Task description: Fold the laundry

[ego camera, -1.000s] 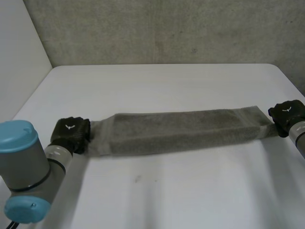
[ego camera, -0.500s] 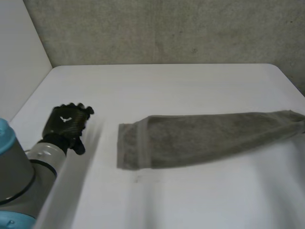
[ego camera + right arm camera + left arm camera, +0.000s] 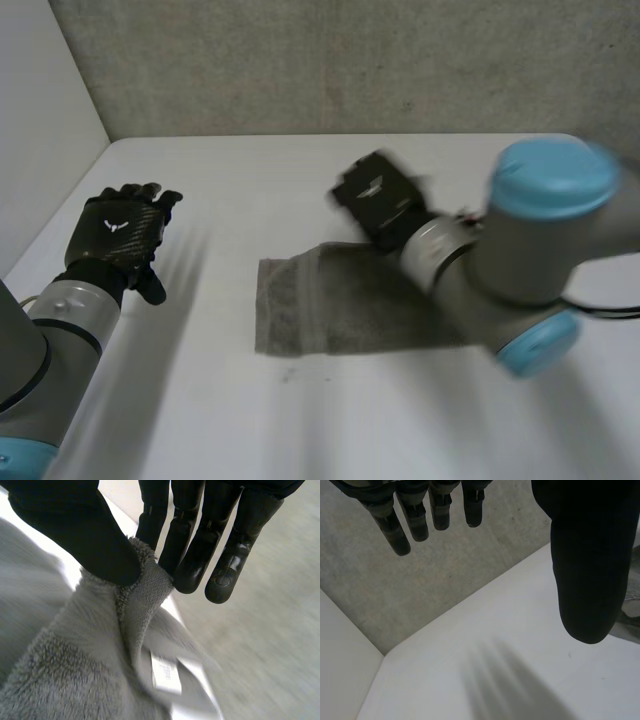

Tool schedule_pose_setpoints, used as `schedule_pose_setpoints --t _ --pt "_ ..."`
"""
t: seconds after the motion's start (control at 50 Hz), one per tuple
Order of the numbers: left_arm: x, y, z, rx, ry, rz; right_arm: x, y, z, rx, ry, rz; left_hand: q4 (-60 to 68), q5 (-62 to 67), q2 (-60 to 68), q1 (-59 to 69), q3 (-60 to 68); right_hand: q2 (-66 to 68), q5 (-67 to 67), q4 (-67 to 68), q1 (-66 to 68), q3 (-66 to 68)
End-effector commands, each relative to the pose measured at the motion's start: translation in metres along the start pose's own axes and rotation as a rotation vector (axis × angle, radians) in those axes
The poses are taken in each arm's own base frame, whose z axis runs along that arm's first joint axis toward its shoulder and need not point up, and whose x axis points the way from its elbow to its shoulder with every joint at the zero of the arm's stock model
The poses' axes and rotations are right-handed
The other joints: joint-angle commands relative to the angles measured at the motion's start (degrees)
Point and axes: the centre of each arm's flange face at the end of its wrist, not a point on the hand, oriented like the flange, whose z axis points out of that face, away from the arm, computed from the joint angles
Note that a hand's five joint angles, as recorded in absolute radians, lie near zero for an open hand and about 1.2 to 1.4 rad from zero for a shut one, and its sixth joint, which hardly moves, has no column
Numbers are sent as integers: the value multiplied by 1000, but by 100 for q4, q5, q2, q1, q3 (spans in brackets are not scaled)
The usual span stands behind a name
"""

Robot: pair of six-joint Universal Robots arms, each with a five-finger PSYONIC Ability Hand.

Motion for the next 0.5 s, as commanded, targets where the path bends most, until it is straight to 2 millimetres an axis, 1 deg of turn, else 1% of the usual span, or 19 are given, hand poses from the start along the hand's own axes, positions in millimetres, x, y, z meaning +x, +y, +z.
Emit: schedule_pose_setpoints --t 0.02,0.04,0.1,0.12,0.14,0.18,0.2,0.22,0.24,0.28,0.3,0.32,0.34,0.36,0.4,0.42,0.44,0.46,0.5 --pt "0 -1 -3 2 -2 -1 -111 -3 -4 23 -266 -10 40 -147 53 -19 37 1236 1364 1163 2581 1189" --pt "0 -1 -3 2 -2 -1 -112 -3 -4 23 -266 -10 40 -147 53 -19 37 1236 1364 1163 2581 1189" --pt "1 0 -3 -1 3 -1 -129 0 -4 11 -291 -14 40 -147 53 -19 37 1236 1364 1163 2581 1189" --pt "2 1 -2 -1 6 -1 -132 1 -3 7 -296 -23 40 -147 53 -19 37 376 504 303 1721 329" --pt "2 1 -2 -1 6 -1 -132 1 -3 6 -296 -23 40 -147 53 -19 37 367 495 294 1712 321" --pt "4 -3 -1 14 12 0 -122 1 -1 -16 -245 -41 40 -147 53 -19 37 -4338 -4210 -4411 -2993 -4385" --pt "4 -3 -1 14 12 0 -122 1 -1 -16 -245 -41 40 -147 53 -19 37 -4359 -4231 -4433 -3014 -4406" --pt "5 -6 0 25 12 0 -112 -1 0 -35 -199 -41 40 -147 53 -19 37 -5764 -5636 -5837 -4419 -5811" --pt "5 -6 1 25 12 0 -112 -1 0 -35 -198 -41 40 -147 53 -19 37 -5764 -5636 -5837 -4419 -5811" --pt "14 -18 4 75 40 -3 -86 -15 -6 -46 -107 -19 74 -113 86 14 71 -5764 -5636 -5837 -4419 -5811" --pt "14 -18 4 75 41 -3 -86 -15 -6 -46 -106 -19 74 -113 86 15 71 -5764 -5636 -5837 -4419 -5811" --pt "22 -25 5 101 68 -9 -71 -14 -8 -66 -64 12 91 -96 103 31 88 -5764 -5636 -5837 -4419 -5811" --pt "30 -32 6 127 90 -20 -52 -7 -12 -95 -21 59 141 -46 153 81 138 -5764 -5636 -5837 -4419 -5811" --pt "30 -32 6 127 90 -20 -51 -7 -12 -96 -21 59 141 -46 154 82 138 -5764 -5636 -5837 -4419 -5811" --pt "35 -38 9 148 106 -33 -17 15 -21 -164 60 171 141 -46 154 82 138 -5764 -5636 -5837 -4419 -5811" --pt "41 -42 12 161 124 -49 -17 15 -21 -164 60 171 141 -46 154 82 138 -5764 -5636 -5837 -4419 -5811" --pt "48 -43 16 164 140 -68 -3 23 -28 -191 98 224 175 -12 187 115 171 -5764 -5636 -5837 -4419 -5811" --pt "48 -43 16 164 140 -69 -3 23 -28 -191 98 224 175 -12 187 115 172 -5764 -5636 -5837 -4419 -5811" --pt "70 -38 22 147 198 -91 13 44 -46 -277 131 300 175 -12 187 115 172 -5764 -5636 -5837 -4419 -5811"
